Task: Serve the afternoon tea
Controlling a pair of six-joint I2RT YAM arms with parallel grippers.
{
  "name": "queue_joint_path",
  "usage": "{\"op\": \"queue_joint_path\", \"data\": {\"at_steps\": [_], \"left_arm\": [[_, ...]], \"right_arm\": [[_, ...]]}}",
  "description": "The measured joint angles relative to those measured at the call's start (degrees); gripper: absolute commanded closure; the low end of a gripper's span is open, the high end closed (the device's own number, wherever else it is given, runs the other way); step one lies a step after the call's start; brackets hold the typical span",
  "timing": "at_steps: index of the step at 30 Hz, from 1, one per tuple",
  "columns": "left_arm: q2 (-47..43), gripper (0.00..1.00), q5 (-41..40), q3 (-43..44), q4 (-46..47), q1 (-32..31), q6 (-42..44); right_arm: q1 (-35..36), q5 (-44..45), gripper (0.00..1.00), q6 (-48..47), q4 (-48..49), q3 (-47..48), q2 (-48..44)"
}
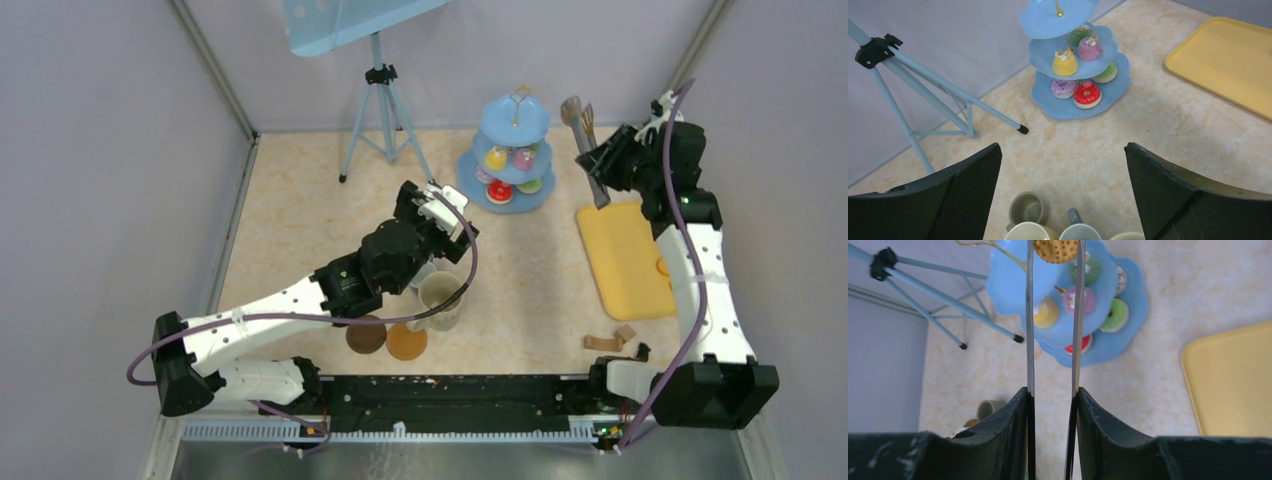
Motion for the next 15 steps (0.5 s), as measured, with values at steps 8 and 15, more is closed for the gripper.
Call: {"op": "queue_joint_path", "data": {"at_steps": [8,15], "left_arm": [[0.8,0.01,0.1,6.1,-4.7,0.0,-3.1],[0.8,0.01,0.0,7.5,-7.0,0.0,-4.9]], "right_arm": [[7.2,-0.4,0.76,1.9,7.3,6.5,10.3],[7.6,1.7,0.72,2.3,8.6,8.0,13.9]]}}
